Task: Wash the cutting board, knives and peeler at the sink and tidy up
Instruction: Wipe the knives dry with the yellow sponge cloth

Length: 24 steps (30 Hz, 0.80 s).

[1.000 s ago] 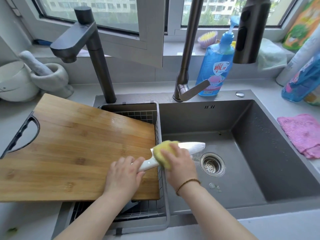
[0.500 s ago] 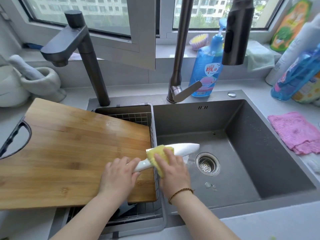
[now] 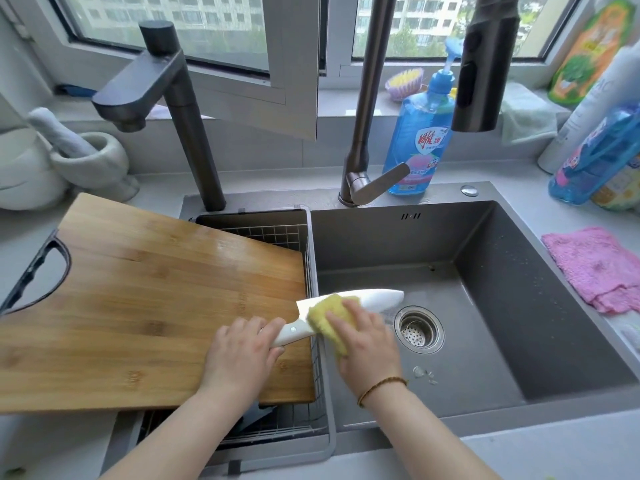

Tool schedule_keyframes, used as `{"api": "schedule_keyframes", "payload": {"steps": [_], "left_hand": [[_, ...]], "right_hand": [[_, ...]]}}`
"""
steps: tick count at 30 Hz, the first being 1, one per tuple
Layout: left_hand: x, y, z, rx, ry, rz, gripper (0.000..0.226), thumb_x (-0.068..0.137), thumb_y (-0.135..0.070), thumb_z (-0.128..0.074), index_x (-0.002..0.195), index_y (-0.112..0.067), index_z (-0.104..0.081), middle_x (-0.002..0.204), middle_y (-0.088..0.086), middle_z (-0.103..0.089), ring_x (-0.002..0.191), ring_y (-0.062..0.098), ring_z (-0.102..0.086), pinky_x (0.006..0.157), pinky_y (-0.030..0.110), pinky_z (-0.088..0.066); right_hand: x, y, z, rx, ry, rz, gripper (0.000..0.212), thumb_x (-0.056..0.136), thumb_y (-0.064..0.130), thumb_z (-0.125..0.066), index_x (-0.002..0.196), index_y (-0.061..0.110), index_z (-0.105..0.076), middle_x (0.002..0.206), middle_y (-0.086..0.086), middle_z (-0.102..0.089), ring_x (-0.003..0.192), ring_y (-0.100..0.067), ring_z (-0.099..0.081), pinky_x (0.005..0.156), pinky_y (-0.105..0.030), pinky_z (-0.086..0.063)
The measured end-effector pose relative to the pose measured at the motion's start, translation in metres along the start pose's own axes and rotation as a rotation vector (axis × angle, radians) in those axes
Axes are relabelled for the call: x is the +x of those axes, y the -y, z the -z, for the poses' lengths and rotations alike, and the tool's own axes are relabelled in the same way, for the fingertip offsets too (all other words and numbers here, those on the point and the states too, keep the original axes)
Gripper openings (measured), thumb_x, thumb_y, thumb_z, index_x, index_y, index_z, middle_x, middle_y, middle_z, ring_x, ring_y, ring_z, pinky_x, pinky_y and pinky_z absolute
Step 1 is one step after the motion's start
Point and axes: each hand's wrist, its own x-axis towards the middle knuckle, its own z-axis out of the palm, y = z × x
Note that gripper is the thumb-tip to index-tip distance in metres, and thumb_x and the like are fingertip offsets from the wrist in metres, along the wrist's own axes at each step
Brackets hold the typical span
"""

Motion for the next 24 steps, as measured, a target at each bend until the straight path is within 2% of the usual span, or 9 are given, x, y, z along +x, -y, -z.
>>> {"api": "schedule_keyframes", "payload": {"steps": [2,5,8,10,13,15,17,20,24], "left_hand": [[0.000,-0.001,0.003,0.005,-0.003,-0.004,0.051,0.029,-0.030,-0.093,0.074,-0.019,-0.073,0.054,-0.004,-0.060,0.041,0.014,-0.053,0.042,0.022,-0.027],[0.000,-0.002,0.005,0.010,0.003,-0.004,0.050,0.030,-0.030,-0.093,0.074,-0.018,-0.073,0.054,-0.003,-0.060,0.040,0.016,-0.053,0.041,0.022,-0.030],[-0.001,-0.005,0.004,0.003,0.018,0.017,0.052,0.028,-0.028,-0.093,0.075,-0.016,-0.073,0.054,-0.002,-0.060,0.040,0.016,-0.052,0.045,0.022,-0.024],[-0.004,-0.007,0.004,-0.003,0.012,0.025,0.053,0.027,-0.027,-0.093,0.075,-0.015,-0.074,0.055,-0.001,-0.061,0.040,0.017,-0.053,0.046,0.023,-0.024],[-0.007,-0.006,0.006,-0.013,0.020,0.016,0.053,0.027,-0.027,-0.093,0.076,-0.015,-0.074,0.055,-0.001,-0.061,0.040,0.018,-0.053,0.041,0.022,-0.030],[-0.007,-0.007,0.006,-0.009,0.043,0.006,0.052,0.030,-0.027,-0.093,0.076,-0.014,-0.073,0.055,0.000,-0.061,0.040,0.019,-0.052,0.041,0.022,-0.030],[-0.007,-0.008,0.004,-0.004,0.039,-0.001,0.052,0.031,-0.027,-0.093,0.078,-0.014,-0.073,0.055,0.001,-0.061,0.040,0.019,-0.052,0.044,0.022,-0.026],[-0.011,-0.010,0.002,-0.023,0.043,-0.007,0.056,0.033,-0.026,-0.093,0.082,-0.011,-0.073,0.057,0.002,-0.061,0.041,0.019,-0.053,0.041,0.022,-0.033],[-0.020,-0.004,0.000,-0.059,0.032,-0.049,0.068,0.035,-0.028,-0.092,0.095,-0.012,-0.062,0.059,0.001,-0.062,0.042,0.018,-0.054,0.040,0.023,-0.041]], "right_hand": [[0.006,-0.020,0.008,0.002,0.016,-0.133,0.075,0.033,0.008,-0.080,0.104,0.023,-0.063,0.106,-0.010,-0.066,0.070,-0.032,-0.064,0.059,-0.031,-0.053],[0.015,-0.035,0.015,-0.050,0.087,-0.366,0.060,0.077,0.008,-0.059,0.133,0.025,-0.045,0.144,-0.006,-0.034,0.114,-0.033,-0.044,0.094,-0.036,-0.040],[0.006,-0.001,0.008,0.033,-0.043,-0.101,0.072,0.044,0.017,-0.080,0.112,0.025,-0.057,0.117,-0.009,-0.062,0.091,-0.027,-0.051,0.070,-0.033,-0.053],[-0.002,0.010,-0.003,0.047,-0.049,0.067,0.084,0.023,0.023,-0.081,0.101,0.031,-0.048,0.099,-0.002,-0.070,0.082,-0.017,-0.042,0.056,-0.023,-0.052],[-0.005,-0.009,-0.001,0.018,-0.003,-0.044,0.085,0.024,0.015,-0.081,0.103,0.027,-0.050,0.101,-0.007,-0.068,0.076,-0.024,-0.056,0.056,-0.026,-0.052],[0.005,-0.028,0.016,0.027,0.016,-0.242,0.071,0.053,0.006,-0.075,0.120,0.019,-0.054,0.126,-0.012,-0.055,0.094,-0.037,-0.058,0.077,-0.038,-0.050],[0.010,-0.033,0.018,-0.018,0.050,-0.349,0.063,0.072,0.009,-0.066,0.131,0.023,-0.047,0.141,-0.009,-0.039,0.112,-0.034,-0.048,0.092,-0.037,-0.042],[0.005,-0.001,0.011,-0.009,-0.058,-0.094,0.084,0.025,0.019,-0.085,0.103,0.029,-0.053,0.102,-0.007,-0.068,0.072,-0.024,-0.061,0.057,-0.027,-0.052],[-0.004,0.029,0.001,0.118,-0.094,0.013,0.081,0.017,0.017,-0.082,0.092,0.032,-0.057,0.093,-0.003,-0.071,0.066,-0.020,-0.063,0.051,-0.024,-0.053]]}}
